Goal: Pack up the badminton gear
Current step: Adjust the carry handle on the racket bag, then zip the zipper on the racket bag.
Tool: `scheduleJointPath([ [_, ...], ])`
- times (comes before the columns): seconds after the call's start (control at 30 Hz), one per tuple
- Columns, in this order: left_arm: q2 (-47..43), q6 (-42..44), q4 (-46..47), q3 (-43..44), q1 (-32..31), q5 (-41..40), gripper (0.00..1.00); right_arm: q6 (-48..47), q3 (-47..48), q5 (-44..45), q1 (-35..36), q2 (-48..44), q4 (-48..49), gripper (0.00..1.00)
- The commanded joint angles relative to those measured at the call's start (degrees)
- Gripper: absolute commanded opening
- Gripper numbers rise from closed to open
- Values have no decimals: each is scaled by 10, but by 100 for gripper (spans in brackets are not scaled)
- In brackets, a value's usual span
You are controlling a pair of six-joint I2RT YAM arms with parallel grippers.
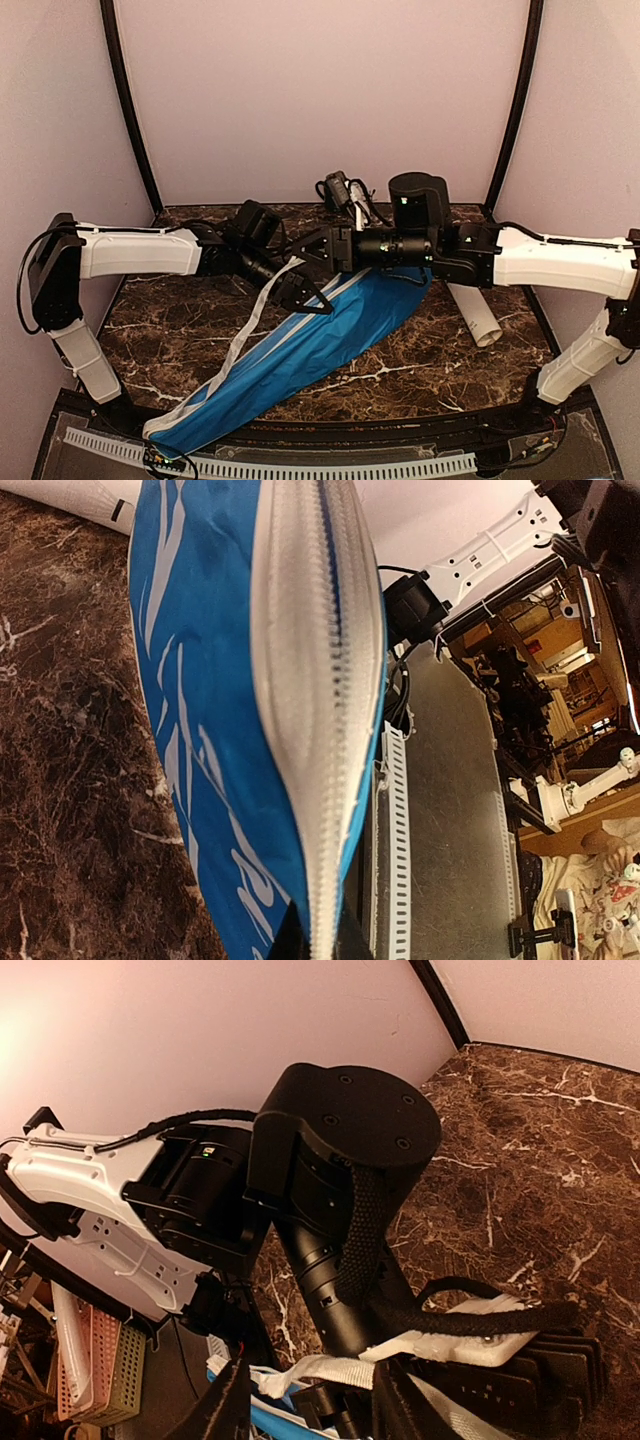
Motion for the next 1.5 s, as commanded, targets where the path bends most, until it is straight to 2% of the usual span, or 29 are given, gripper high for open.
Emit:
scheduleJointPath([
  [0.0, -10, -21, 48, -6, 7, 15, 0, -21, 17, 28, -1, -39, -51, 47],
  [0.13, -19, -24, 49, -9, 16, -5, 0, -46, 3, 61, -5, -91, -102, 52],
  [0.27, -25, -16, 45, -9, 17, 11, 0, -66, -36, 143, -25, -163, -158, 66],
  [0.3, -29, 1, 30, -8, 17, 30, 0, -81, -69, 177, -73, -204, -191, 75],
  [0.33, -32, 11, 20, -7, 17, 39, 0, -90, -79, 180, -91, -216, -201, 77],
  [0.43, -37, 64, -57, 9, 17, 63, 0, -150, -108, 176, -118, -249, -217, 80],
  [0.5, -41, 99, -111, 21, 17, 46, 0, -175, -131, 190, -129, -268, -225, 81],
  [0.6, -51, 107, -145, 25, 17, -2, 0, -144, -137, 192, -142, -276, -252, 77],
  [0.7, -66, 63, -109, 5, 17, -62, 0, -55, -153, 156, -143, -283, -231, 70],
  [0.83, -90, 0, -27, -30, 17, -91, 0, 90, -234, 102, -127, -295, -103, 61],
  [0.93, -95, -19, 5, -37, 17, -82, 0, 150, -263, 113, -90, -267, -7, 57],
  [1.17, -85, -14, 4, -35, 17, -80, 0, 186, -231, 130, -55, -169, 67, 46],
  [1.47, -93, -17, 14, -46, 17, -85, 0, 210, -224, 141, -55, -142, 119, 44],
])
